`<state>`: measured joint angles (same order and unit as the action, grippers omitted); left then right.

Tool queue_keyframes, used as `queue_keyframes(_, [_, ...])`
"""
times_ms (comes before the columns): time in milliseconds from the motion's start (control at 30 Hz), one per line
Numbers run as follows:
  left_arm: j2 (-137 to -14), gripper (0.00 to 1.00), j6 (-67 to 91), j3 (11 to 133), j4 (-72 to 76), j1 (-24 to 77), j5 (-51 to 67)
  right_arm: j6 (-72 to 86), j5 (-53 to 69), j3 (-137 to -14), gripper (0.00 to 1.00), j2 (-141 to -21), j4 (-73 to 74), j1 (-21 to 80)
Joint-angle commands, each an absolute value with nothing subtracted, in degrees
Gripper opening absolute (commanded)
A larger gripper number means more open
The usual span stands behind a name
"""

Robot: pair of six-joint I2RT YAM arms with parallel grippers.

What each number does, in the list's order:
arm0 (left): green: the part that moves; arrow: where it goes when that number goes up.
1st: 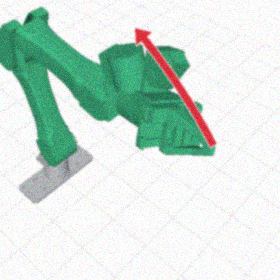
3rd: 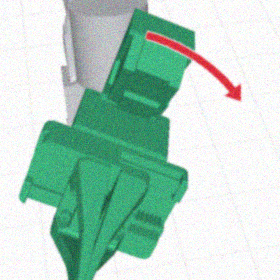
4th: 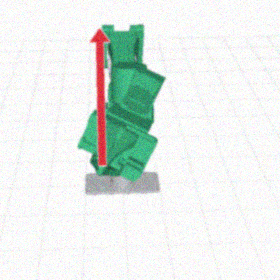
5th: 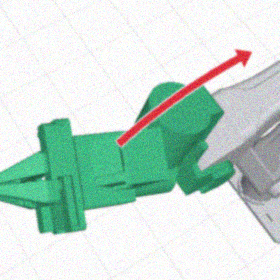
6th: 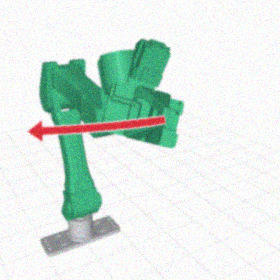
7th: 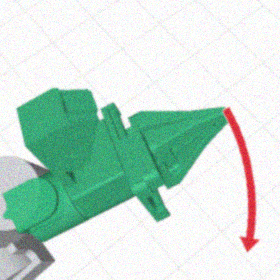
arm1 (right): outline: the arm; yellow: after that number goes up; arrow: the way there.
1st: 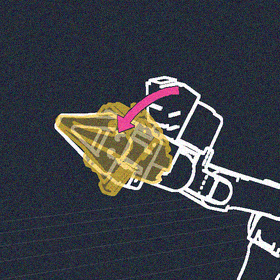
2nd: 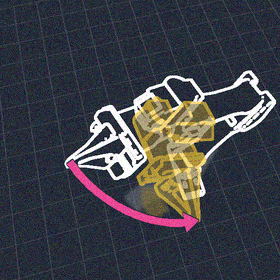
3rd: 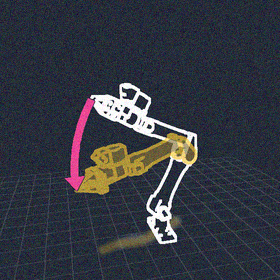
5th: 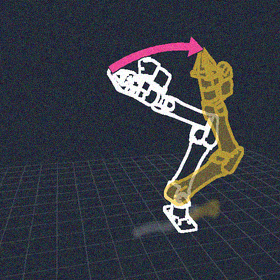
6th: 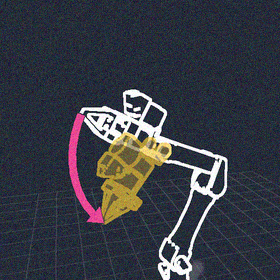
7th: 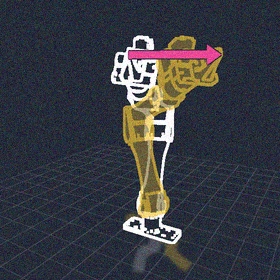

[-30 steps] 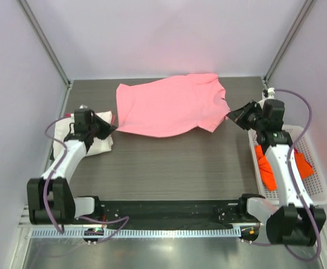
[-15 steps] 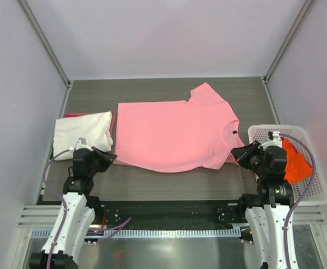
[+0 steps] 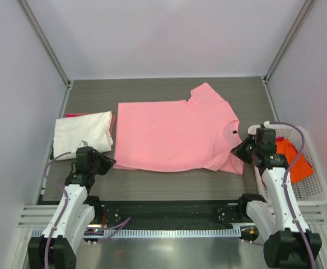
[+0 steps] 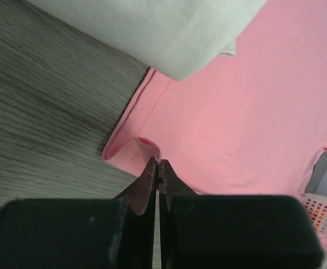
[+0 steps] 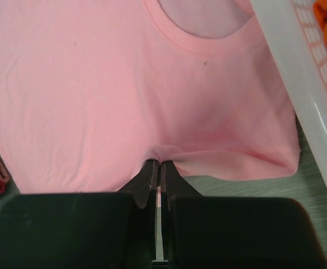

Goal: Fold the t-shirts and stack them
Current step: Fold the tshirt

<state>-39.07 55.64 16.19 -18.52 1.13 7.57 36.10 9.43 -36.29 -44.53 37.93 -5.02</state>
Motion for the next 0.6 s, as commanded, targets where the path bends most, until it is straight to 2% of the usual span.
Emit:
queue_keyframes(0, [-42.09, 0.00, 56.25, 20.65, -13.80, 1.23, 6.24, 32.70, 7.12, -42.18, 0.01, -50.43, 32.79, -5.27])
queue_keyframes(567, [-63.10, 0.00, 57.57, 28.74, -3.87, 3.43, 5.10, 29.01, 3.78, -54.92, 0.01, -71.62, 27.60, -4.66])
